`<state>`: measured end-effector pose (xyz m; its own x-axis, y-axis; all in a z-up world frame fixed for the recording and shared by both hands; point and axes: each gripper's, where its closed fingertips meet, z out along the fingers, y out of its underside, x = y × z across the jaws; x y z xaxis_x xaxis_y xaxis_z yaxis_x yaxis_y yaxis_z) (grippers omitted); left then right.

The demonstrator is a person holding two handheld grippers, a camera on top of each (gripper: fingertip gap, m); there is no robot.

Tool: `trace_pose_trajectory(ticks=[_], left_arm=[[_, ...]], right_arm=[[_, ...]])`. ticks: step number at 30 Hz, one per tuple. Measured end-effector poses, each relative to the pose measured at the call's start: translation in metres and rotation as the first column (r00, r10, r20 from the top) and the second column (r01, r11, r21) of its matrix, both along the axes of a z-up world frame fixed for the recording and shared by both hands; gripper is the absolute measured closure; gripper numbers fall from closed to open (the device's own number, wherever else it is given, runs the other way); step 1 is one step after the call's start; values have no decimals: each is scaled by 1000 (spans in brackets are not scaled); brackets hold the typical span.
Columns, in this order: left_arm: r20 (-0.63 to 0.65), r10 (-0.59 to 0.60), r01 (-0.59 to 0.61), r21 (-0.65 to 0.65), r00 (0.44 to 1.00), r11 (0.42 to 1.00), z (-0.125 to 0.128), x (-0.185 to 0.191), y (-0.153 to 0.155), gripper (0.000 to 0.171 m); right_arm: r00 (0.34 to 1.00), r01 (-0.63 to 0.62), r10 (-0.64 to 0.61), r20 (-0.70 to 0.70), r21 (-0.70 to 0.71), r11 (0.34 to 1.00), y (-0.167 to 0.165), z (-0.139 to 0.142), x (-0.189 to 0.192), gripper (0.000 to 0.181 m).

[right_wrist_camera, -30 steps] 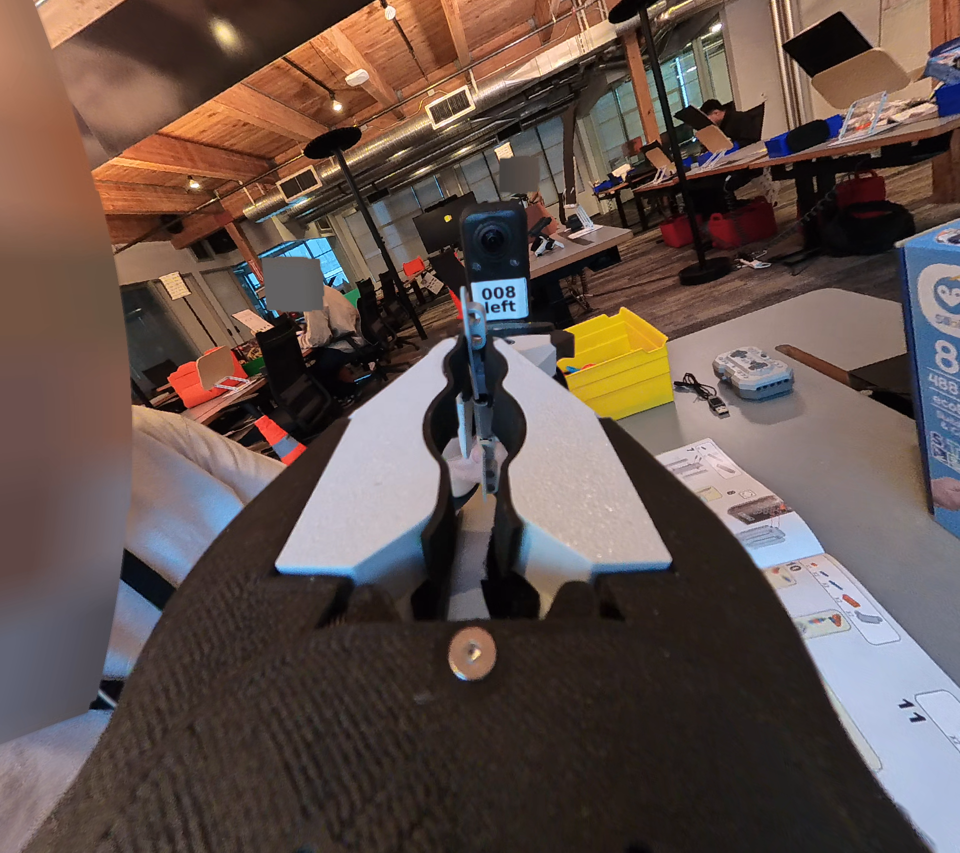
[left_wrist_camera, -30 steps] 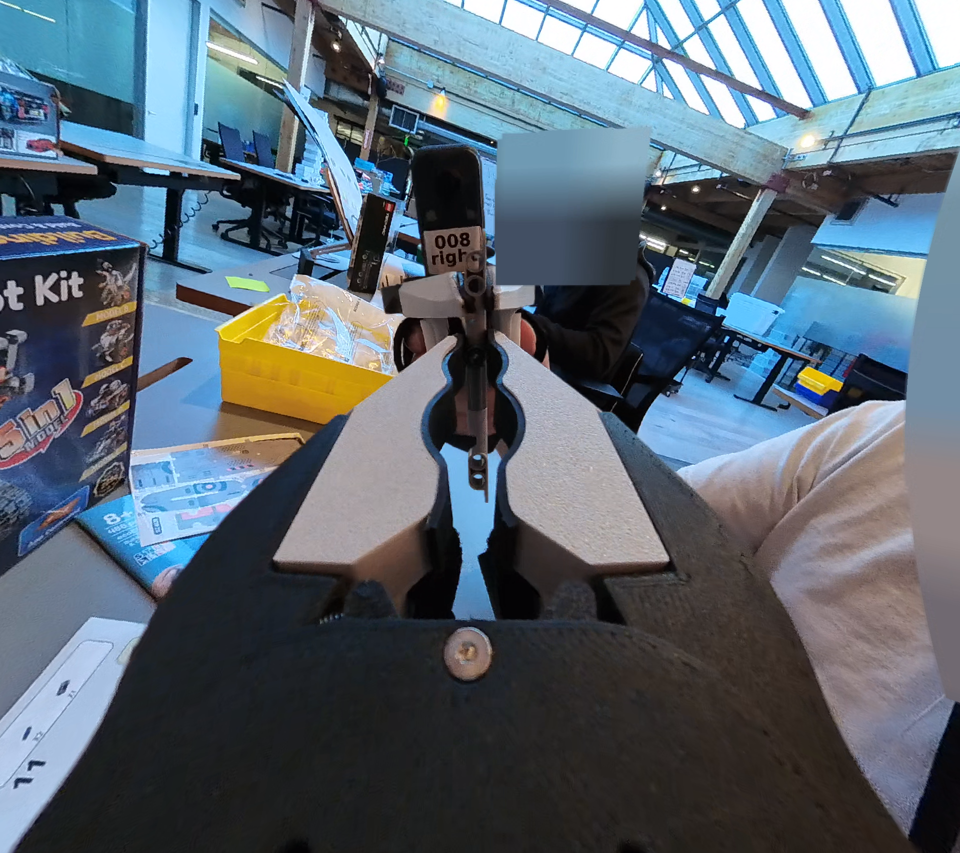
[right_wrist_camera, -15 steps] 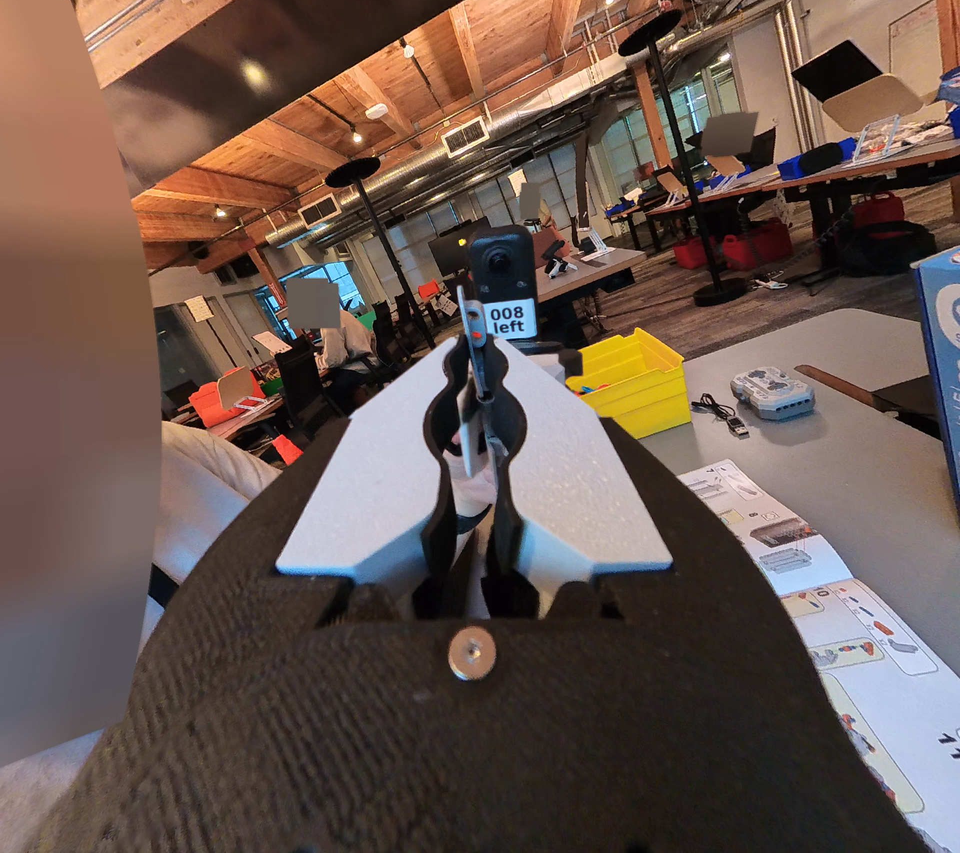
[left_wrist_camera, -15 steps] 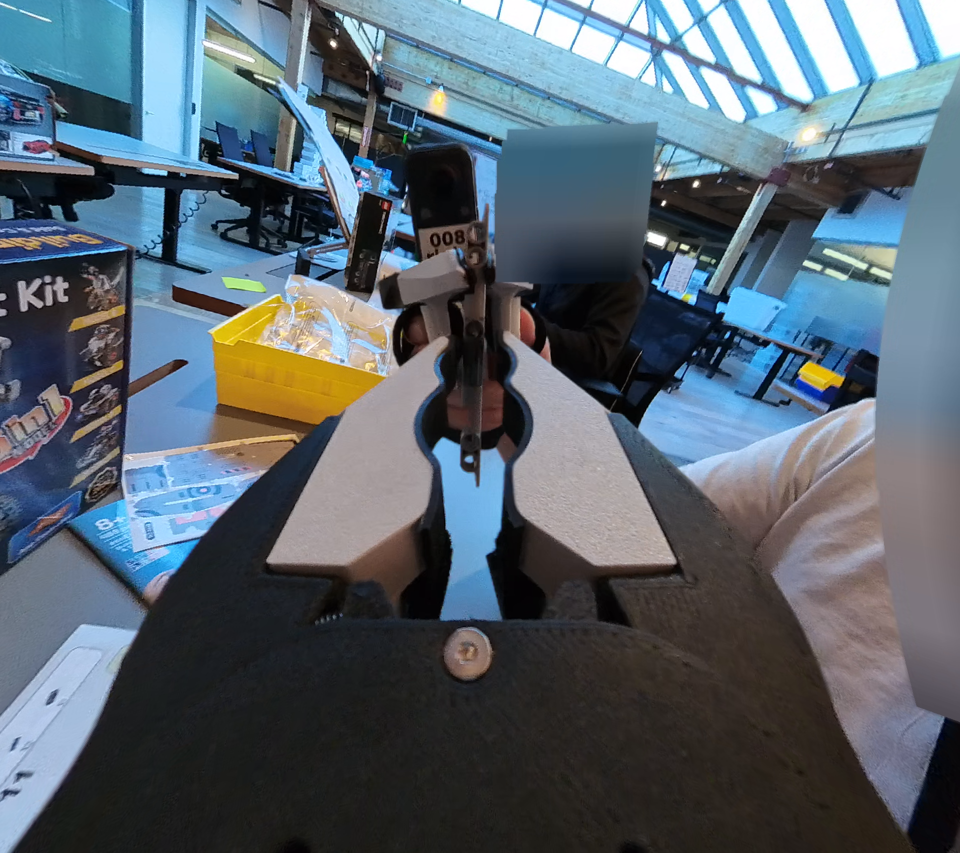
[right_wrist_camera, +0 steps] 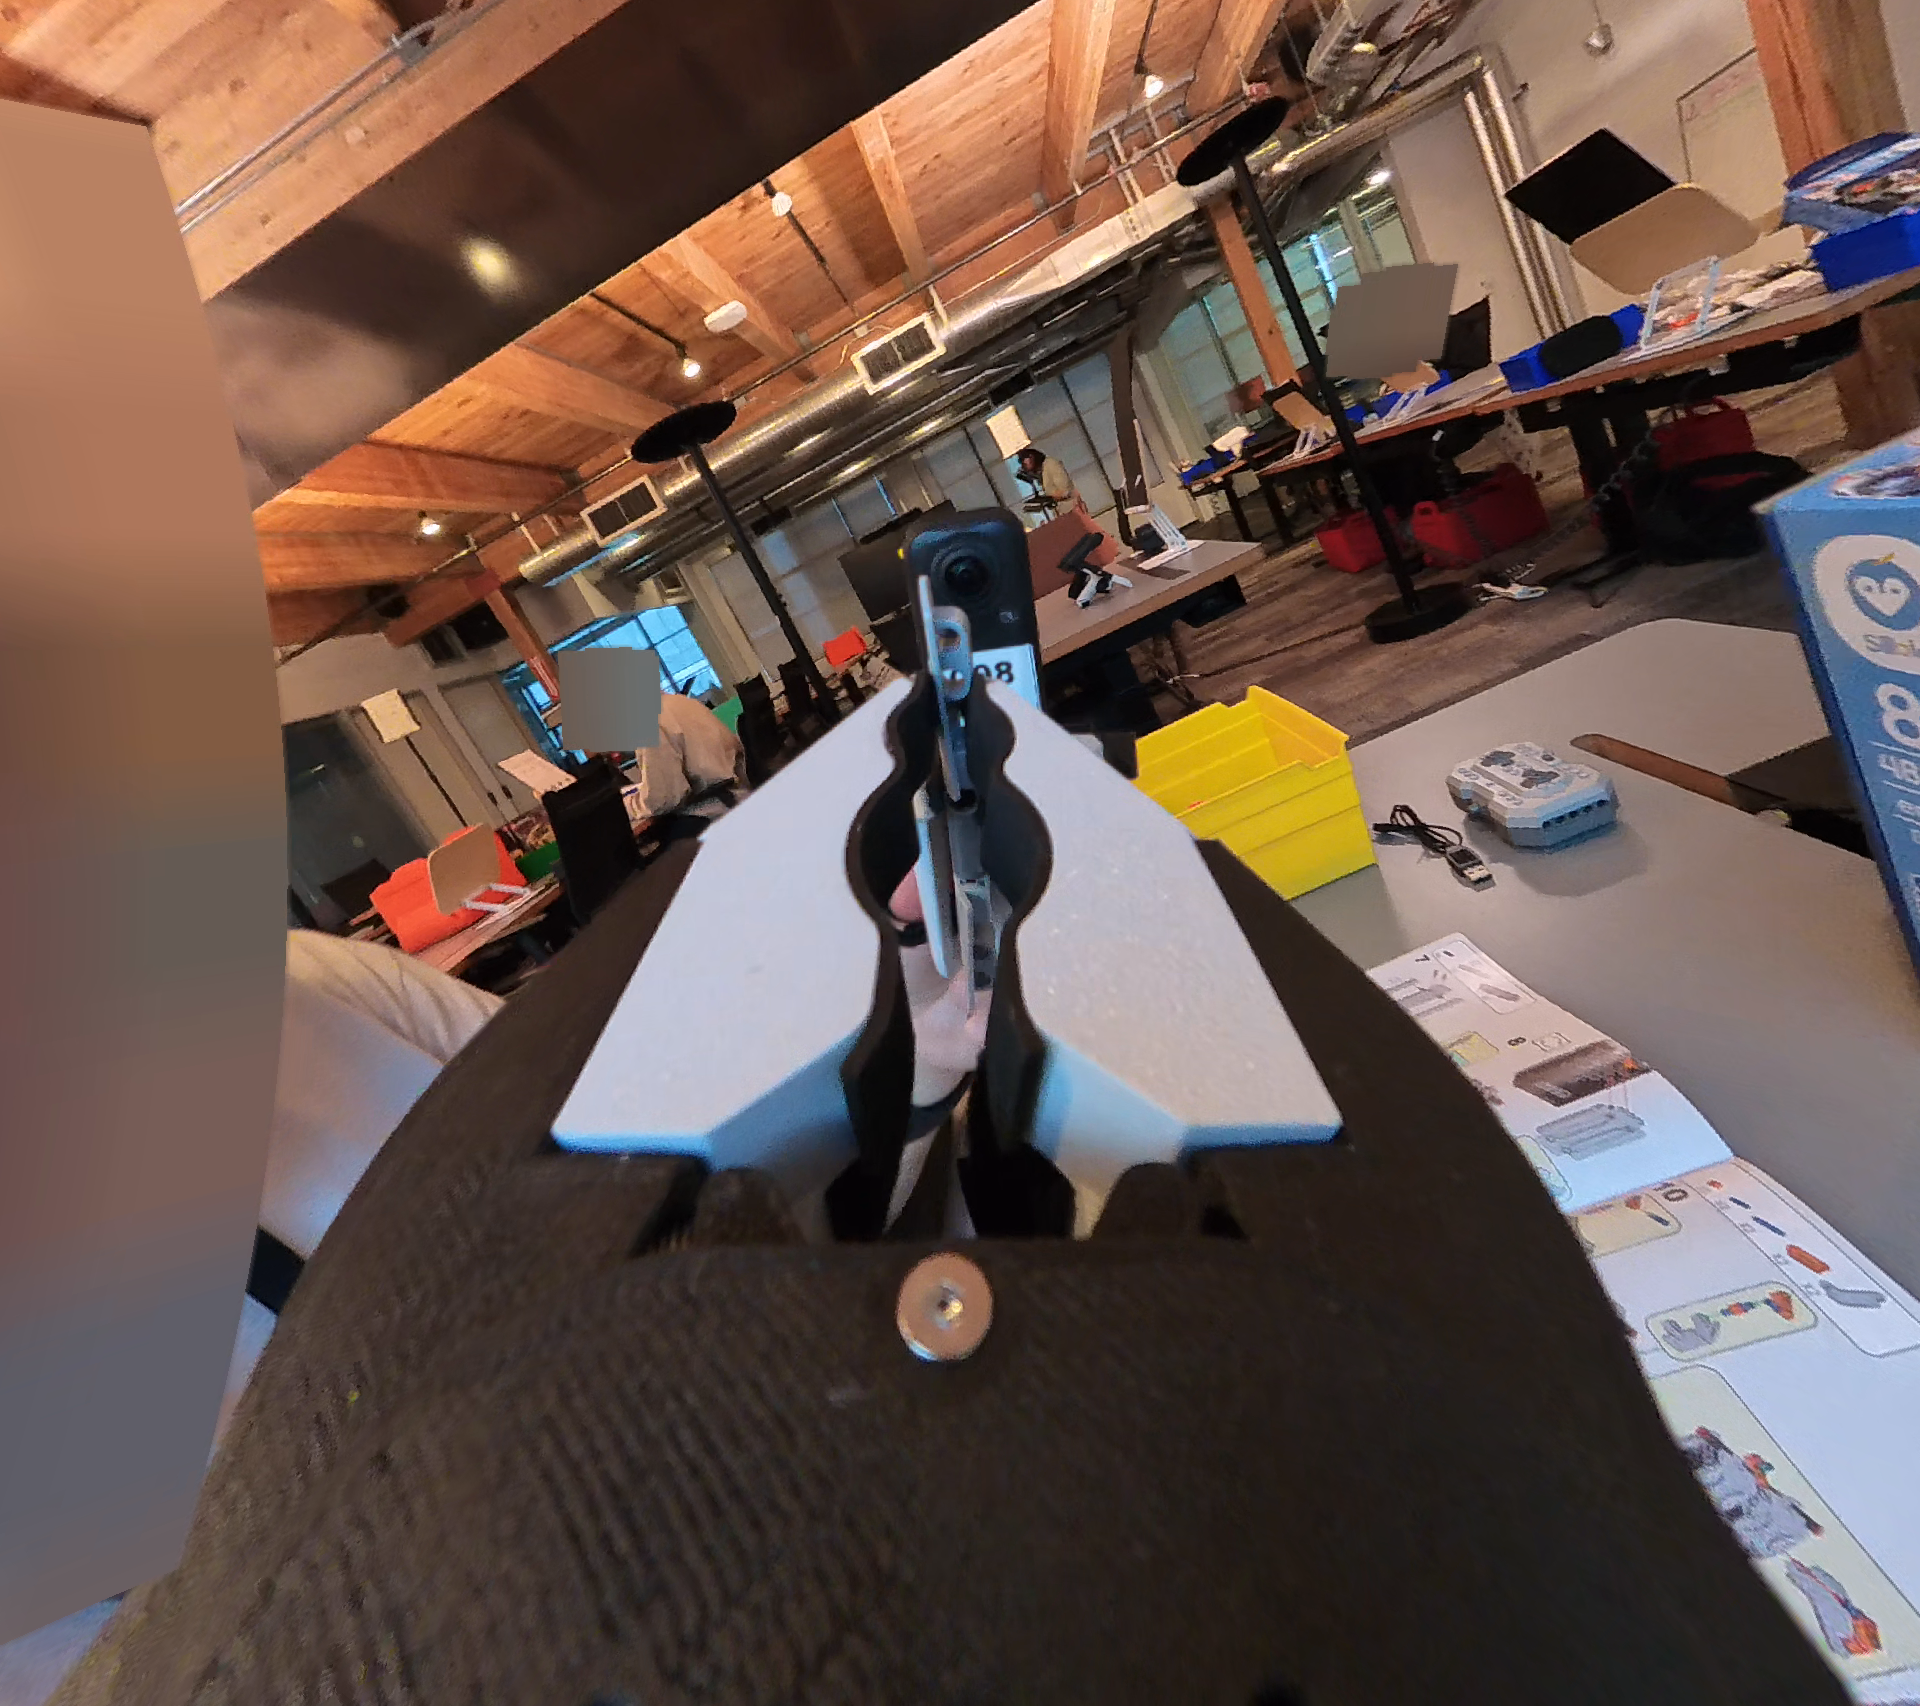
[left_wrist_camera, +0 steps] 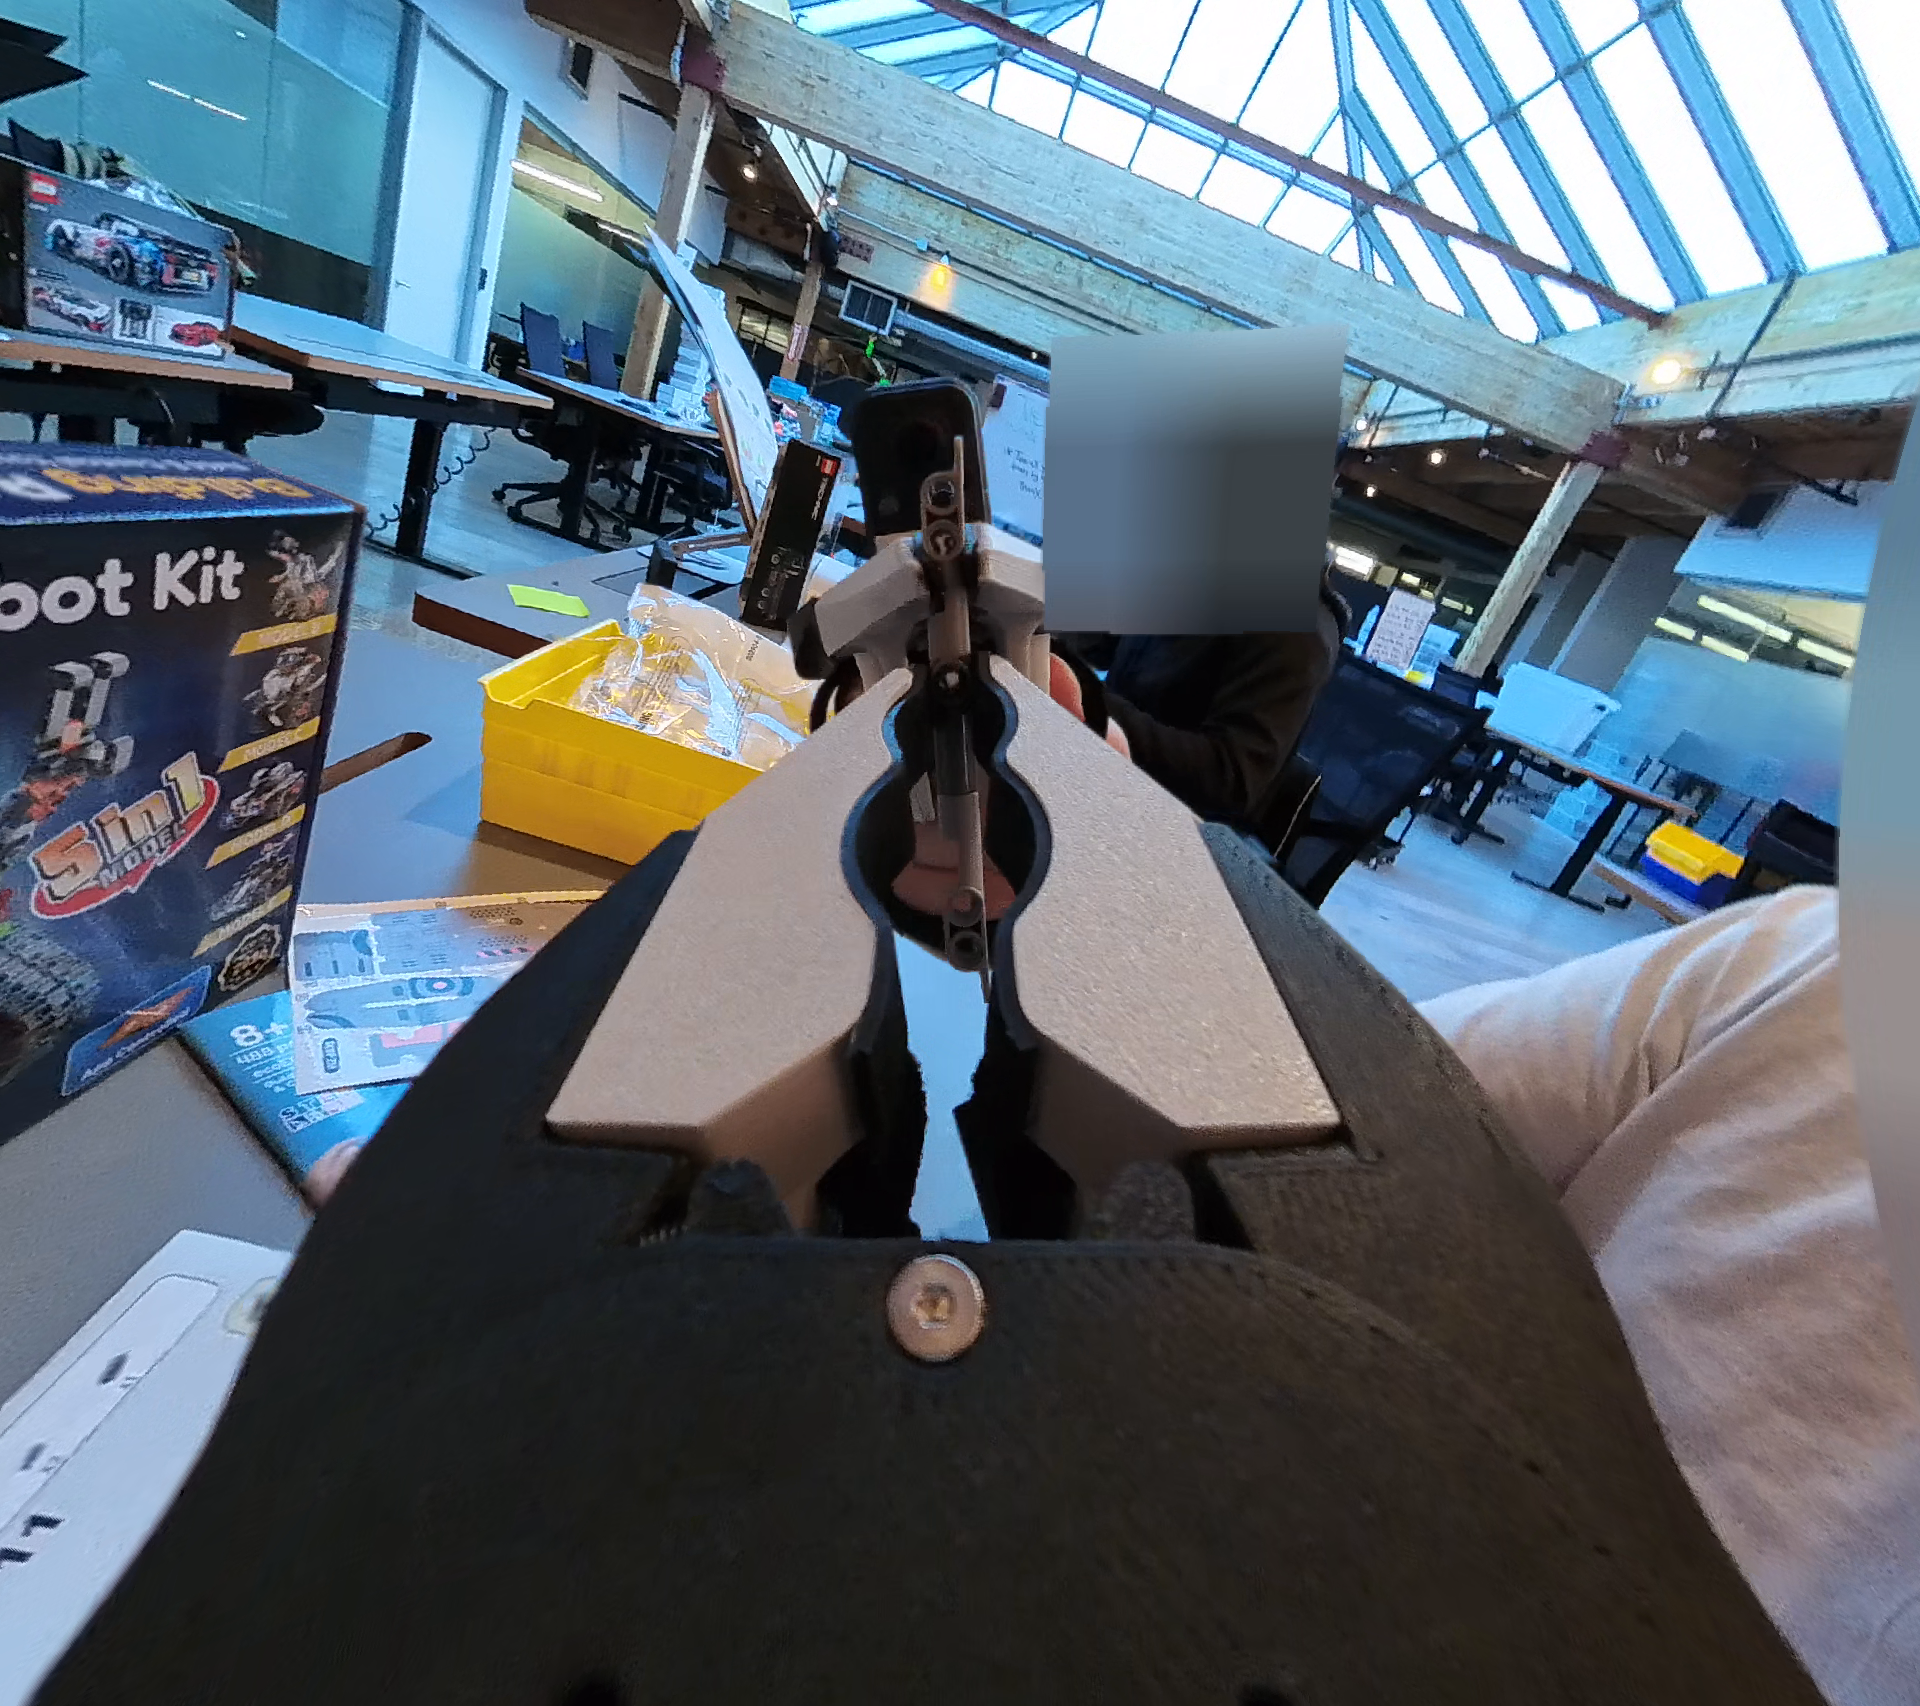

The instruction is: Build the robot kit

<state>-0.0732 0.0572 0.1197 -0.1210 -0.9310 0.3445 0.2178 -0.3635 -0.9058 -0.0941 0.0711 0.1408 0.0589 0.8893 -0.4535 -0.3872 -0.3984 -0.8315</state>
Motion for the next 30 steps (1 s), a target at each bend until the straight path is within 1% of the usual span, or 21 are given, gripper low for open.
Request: trace_pose_trajectory(ticks=[3, 7, 13, 17, 20, 21, 22, 23, 24, 25, 26, 27, 28, 29, 30], left_arm=[[30, -14, 16, -65, 999, 998, -4, 2, 5, 167], [33, 0, 3, -88, 999, 996, -6, 3, 9, 166], [35, 28, -25, -82, 999, 996, -3, 2, 9, 166], [55, 20, -15, -94, 998, 995, 0, 2, 6, 166], [46, 28, -23, -91, 999, 996, 0, 3, 7, 166], [39, 6, -3, -73, 999, 997, 0, 3, 3, 166], [20, -37, 38, -58, 999, 998, 0, 3, -4, 167], [-24, -63, 62, -45, 998, 997, -4, 4, -10, 167], [-82, -80, 79, -18, 993, 997, -12, 4, -17, 166], [-143, -110, 113, 12, 984, 994, -21, 3, -29, 166], [-208, -121, 131, 35, 971, 991, -31, 2, -38, 167], [-292, -92, 114, 58, 952, 992, -46, 1, -41, 167], [-388, -49, 98, 106, 920, 989, -64, -1, -43, 167], [-483, -3, 99, 173, 876, 980, -83, -4, -46, 166], [-557, 66, 93, 253, 828, 963, -100, -8, -46, 166]], right_arm=[[1000, 30, -30, 8, -25, 999, 7, -5, 3, 180], [999, 15, -18, -47, -84, 996, 12, -7, 5, 180], [996, 24, -32, -81, -99, 995, 12, -4, 5, 180], [995, 41, -49, -84, -90, 995, 10, 0, 6, 180], [995, 21, -31, -97, -98, 995, 10, -1, 7, 181], [998, 5, -9, -67, -68, 998, 8, -1, 5, 180], [999, -41, 41, -6, -8, 999, 0, -2, 4, 179], [996, -53, 48, 77, 61, 997, -6, -5, 4, 178], [986, -51, 27, 165, 147, 988, -14, -11, 4, 177], [970, -86, 31, 240, 222, 971, -24, -18, 3, 177], [950, -148, 66, 306, 250, 957, -36, -29, 3, 176], [926, -186, 90, 366, 236, 954, -42, -42, 5, 175], [904, -201, 98, 416, 212, 956, -47, -55, 10, 159], [883, -198, 88, 461, 197, 960, -50, -68, 17, 149], [858, -185, 52, 512, 213, 960, -54, -80, 24, 148]])
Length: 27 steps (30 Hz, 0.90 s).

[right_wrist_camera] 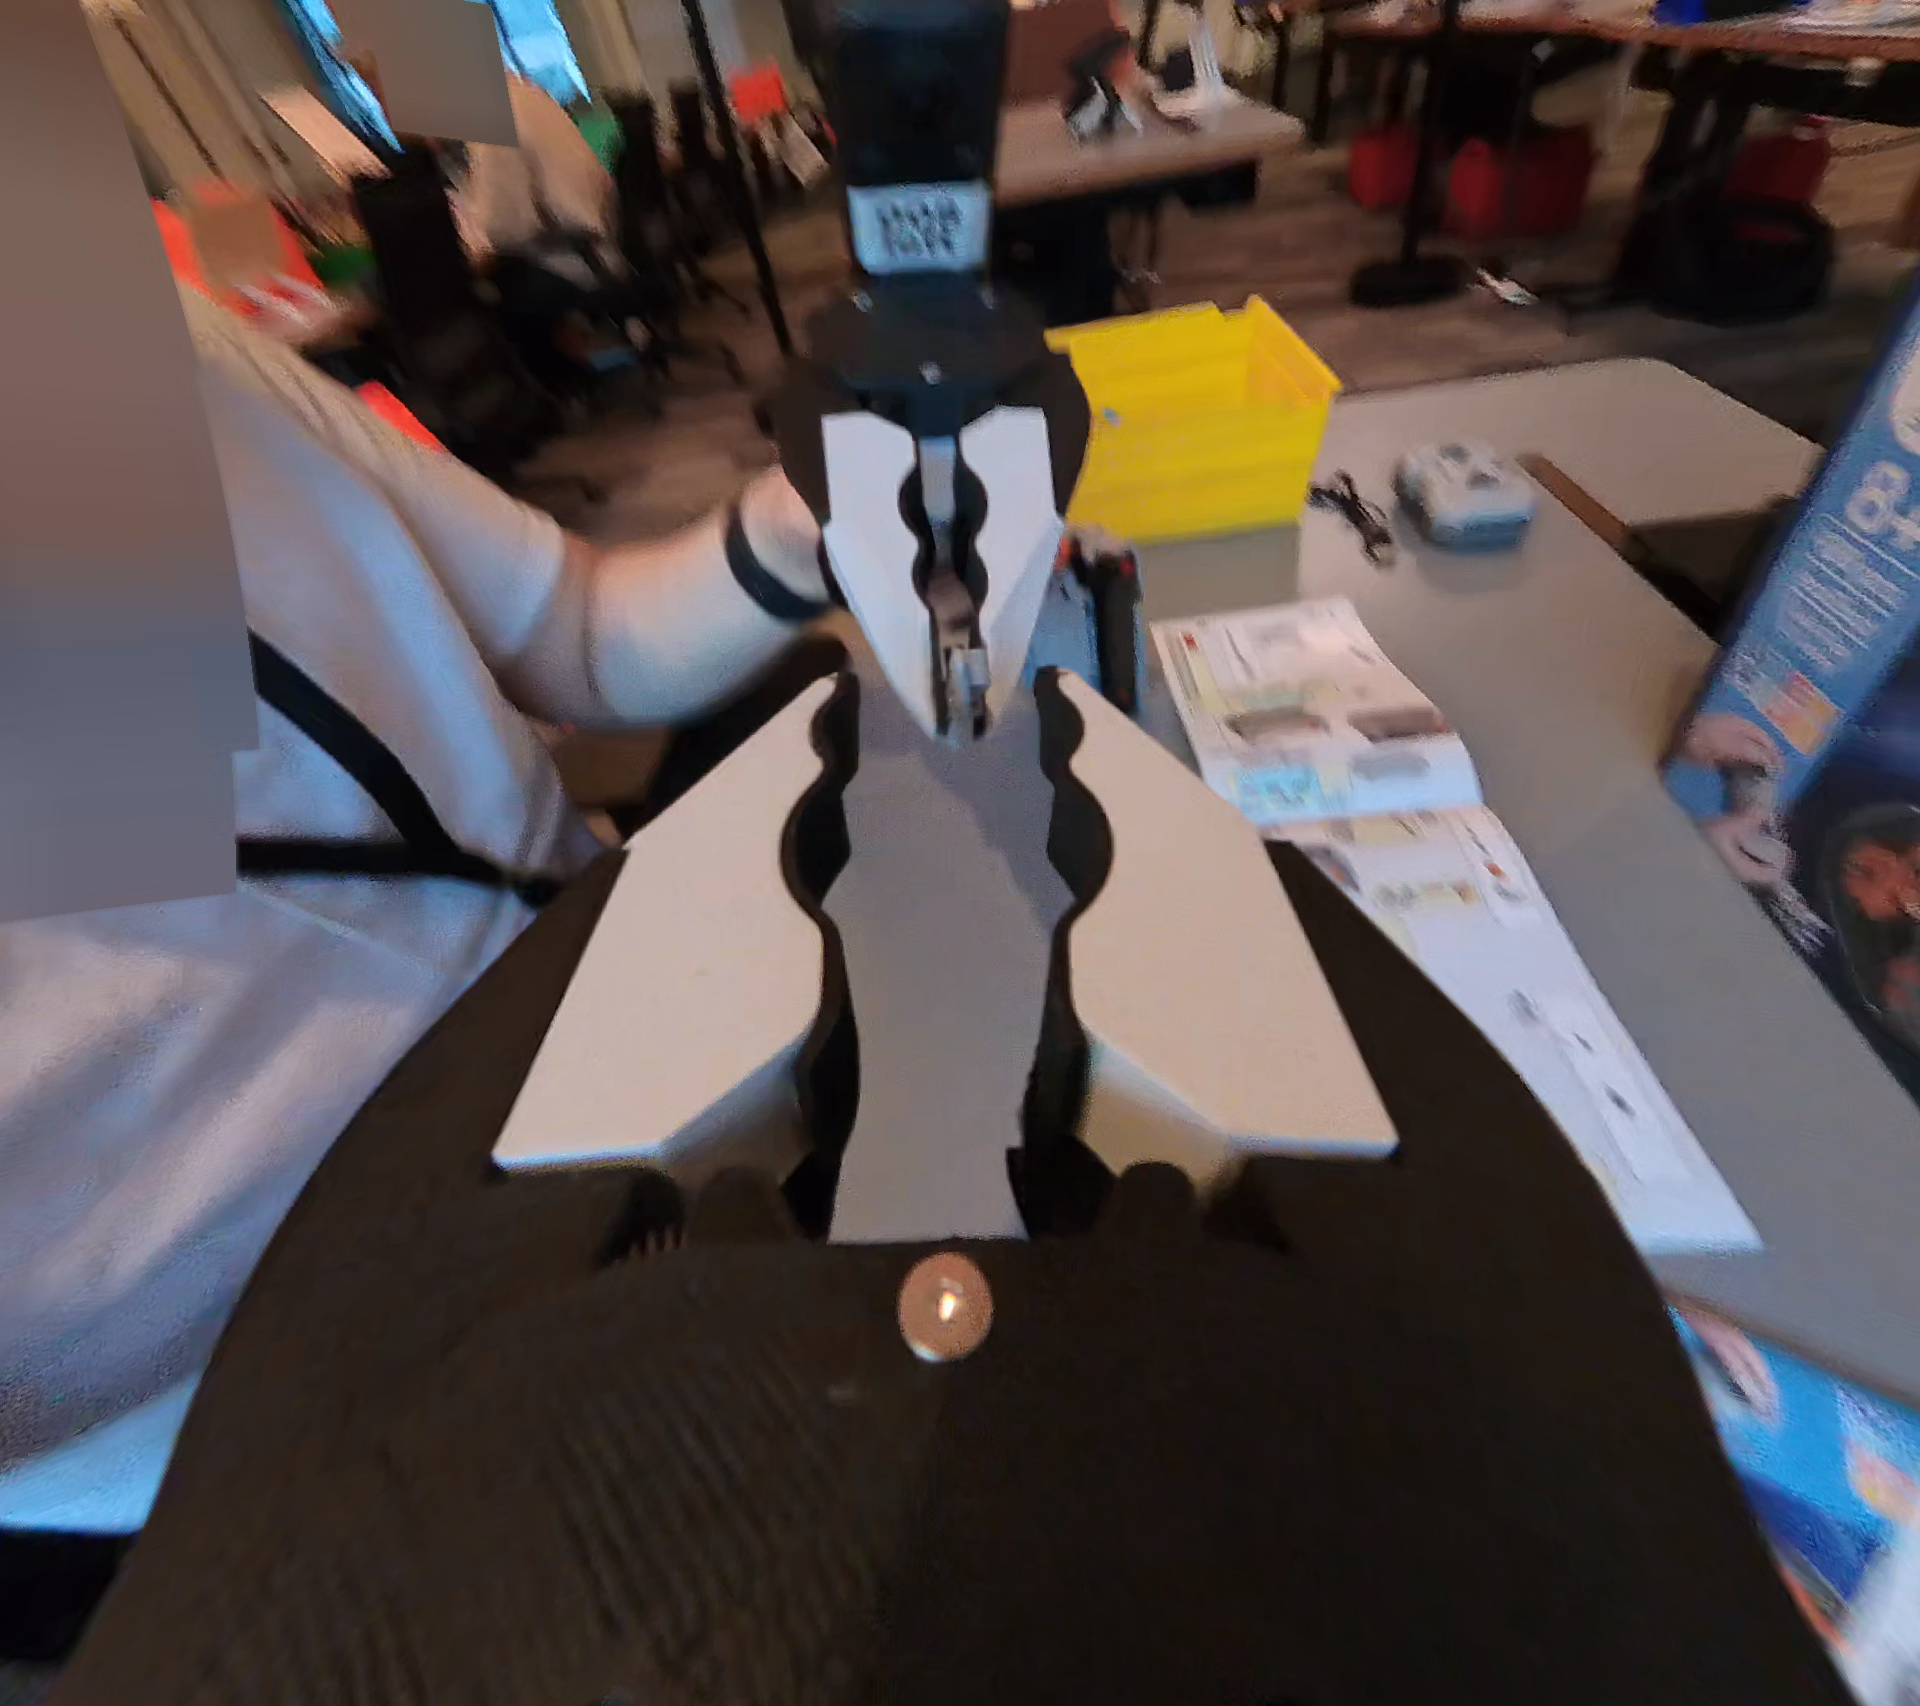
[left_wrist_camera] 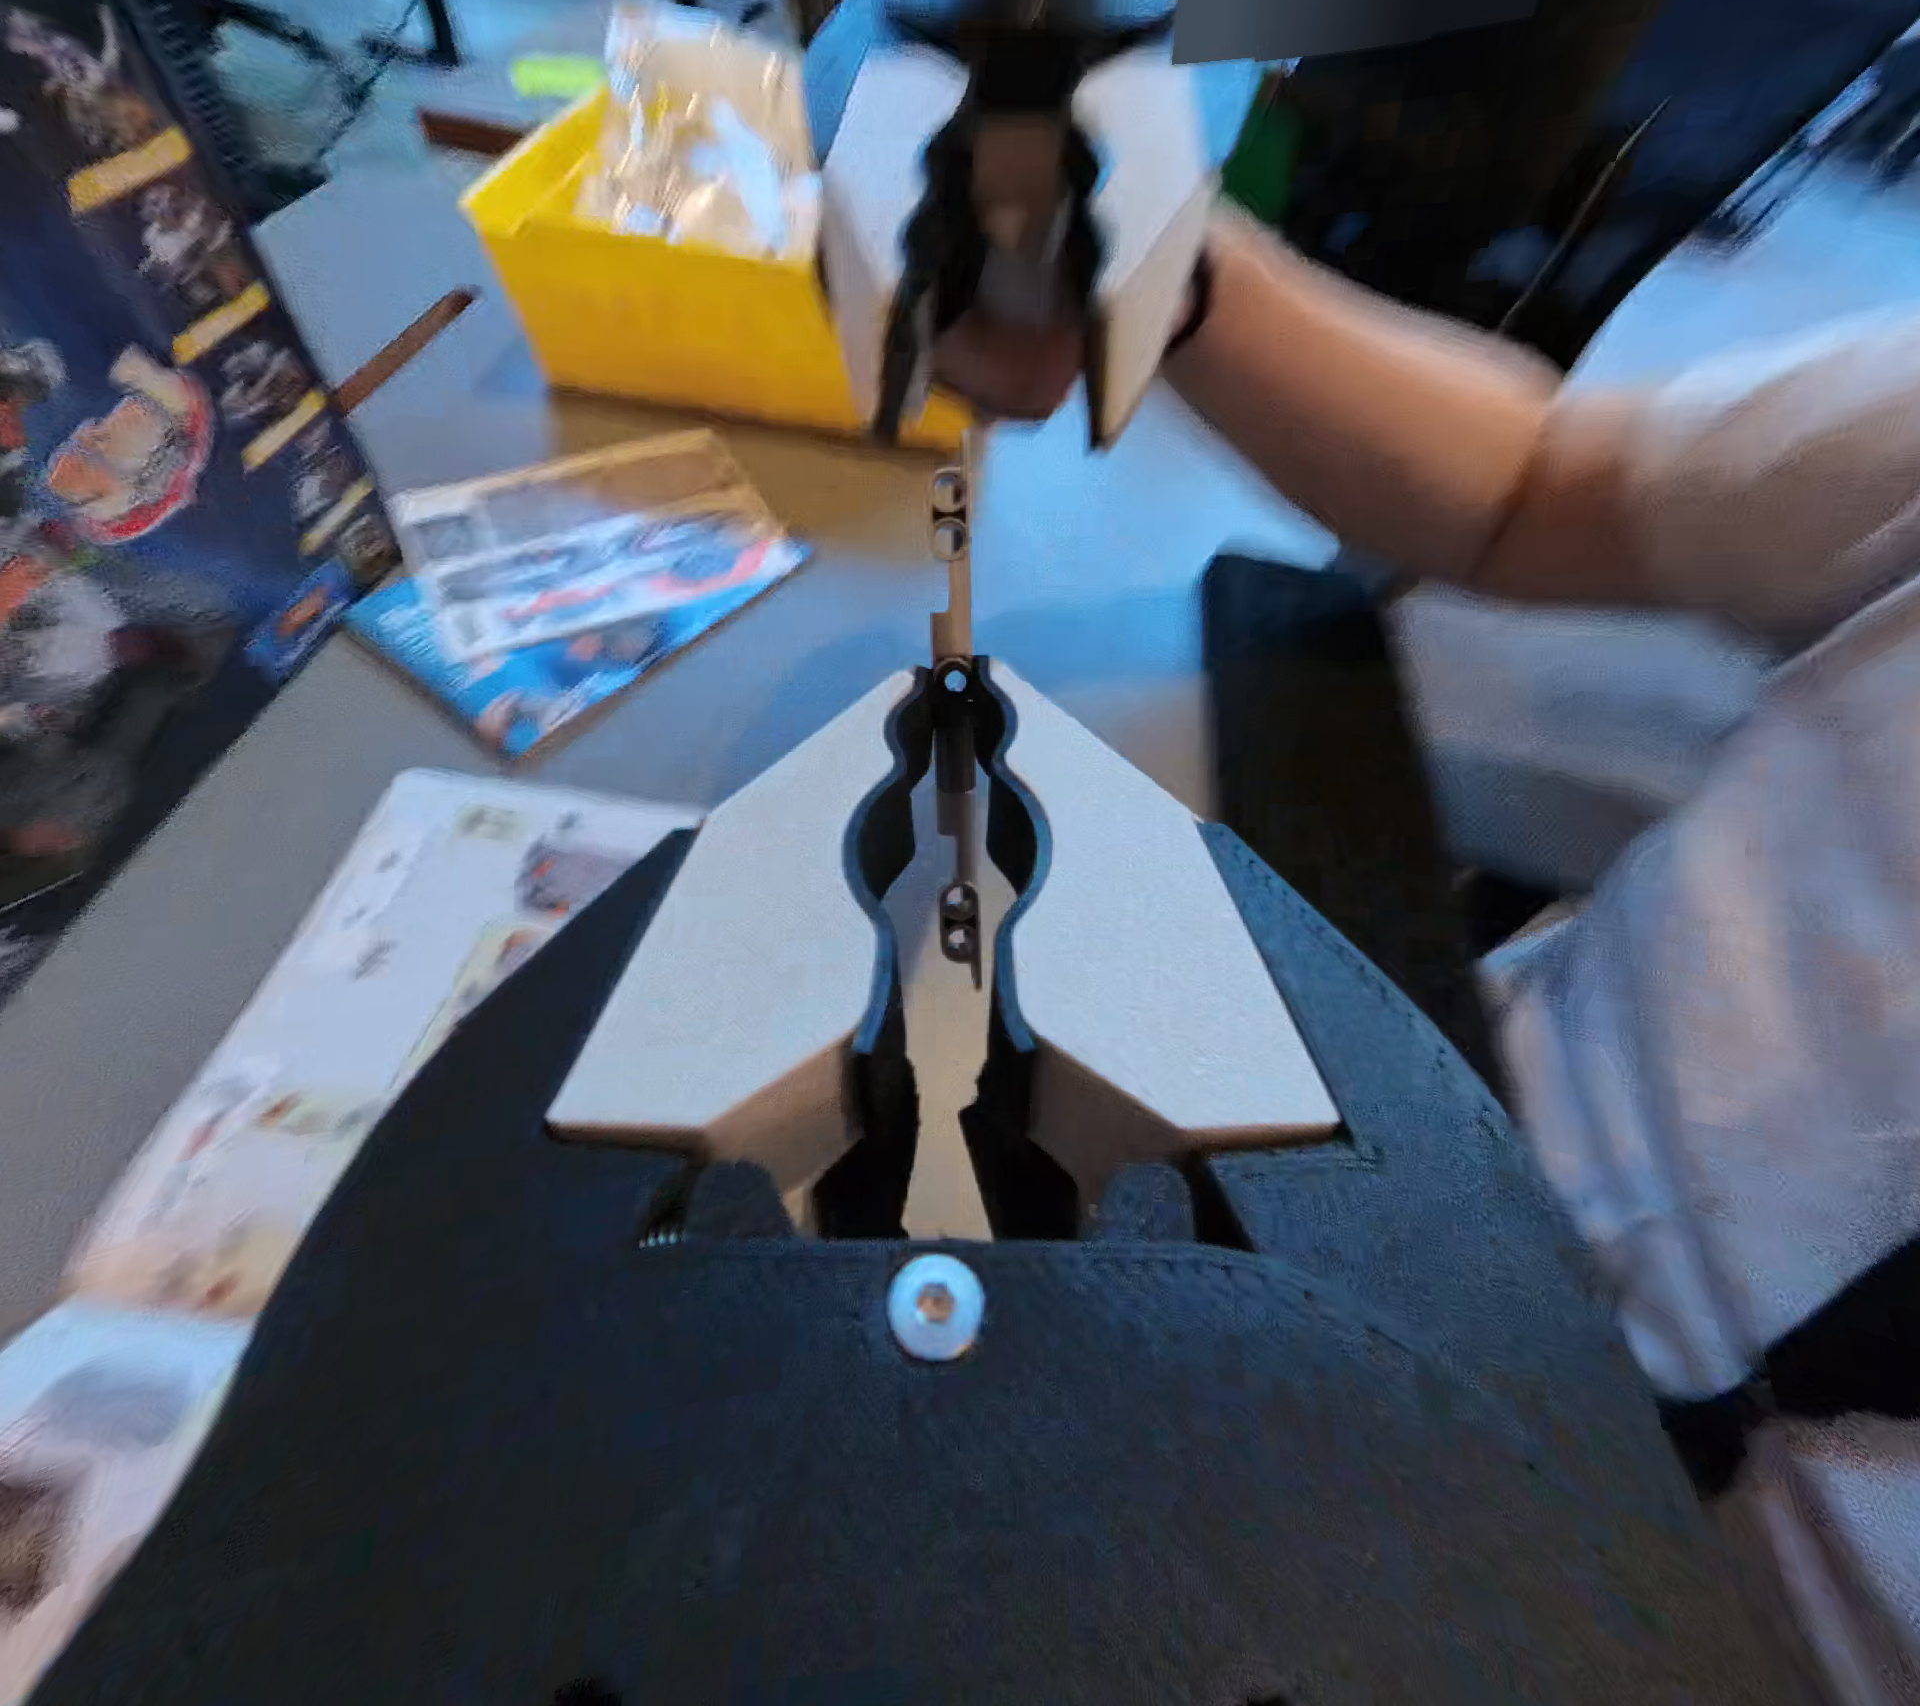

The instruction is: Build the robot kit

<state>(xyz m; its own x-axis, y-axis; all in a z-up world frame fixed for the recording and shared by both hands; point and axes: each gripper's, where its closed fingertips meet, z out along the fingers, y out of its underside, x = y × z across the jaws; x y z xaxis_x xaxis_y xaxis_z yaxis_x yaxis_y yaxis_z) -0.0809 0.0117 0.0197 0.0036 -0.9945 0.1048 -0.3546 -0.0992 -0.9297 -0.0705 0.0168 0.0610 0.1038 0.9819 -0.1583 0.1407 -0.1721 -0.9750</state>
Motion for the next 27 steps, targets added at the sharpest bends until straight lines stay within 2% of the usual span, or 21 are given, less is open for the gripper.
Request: trace_pose_trajectory(ticks=[1, 3, 5, 7, 8, 10, 12, 14, 17, 19, 22, 25, 27], left_arm=[[-69, 22, -17, 80, 997, 997, -14, -3, 0, 166], [-177, 0, 36, 204, 984, 978, -37, -7, -12, 166], [-247, 1, 85, 340, 969, 936, -57, -8, -18, 166], [-333, 11, 144, 436, 943, 888, -80, -10, -22, 166], [-375, 22, 173, 477, 927, 862, -91, -11, -22, 166], [-444, 8, 252, 522, 896, 815, -112, -11, -29, 166], [-479, 9, 294, 553, 878, 779, -126, -10, -35, 166], [-467, 14, 300, 590, 884, 750, -131, -8, -38, 166], [-448, 7, 285, 580, 894, 763, -137, -6, -46, 166], [-447, 13, 273, 568, 894, 776, -142, -6, -48, 166], [-446, 20, 268, 573, 895, 774, -151, -6, -50, 166], [-442, 66, 256, 626, 894, 736, -160, -6, -45, 161], [-455, 65, 264, 621, 888, 738, -170, -7, -45, 167]], right_arm=[[999, 14, -17, 41, 74, 997, -8, -9, 5, 148], [996, 23, -45, 76, 270, 962, -30, -22, 4, 146], [978, 23, -113, 176, 449, 893, -42, -50, 1, 144], [966, 34, -171, 194, 559, 828, -47, -72, -2, 143], [969, 40, -171, 176, 575, 817, -50, -81, -4, 143], [962, 53, -189, 196, 546, 836, -49, -105, -6, 144], [944, 46, -217, 250, 552, 833, -46, -129, -10, 146], [928, 27, -241, 285, 593, 805, -47, -142, -18, 151], [877, -35, -272, 397, 616, 787, -48, -165, -23, 159], [849, -57, -292, 440, 626, 778, -50, -174, -24, 177], [826, -53, -309, 472, 611, 789, -52, -182, -24, 177], [833, -46, -319, 452, 631, 774, -54, -185, -26, 176], [865, -38, -280, 417, 610, 792, -60, -180, -33, 176]])
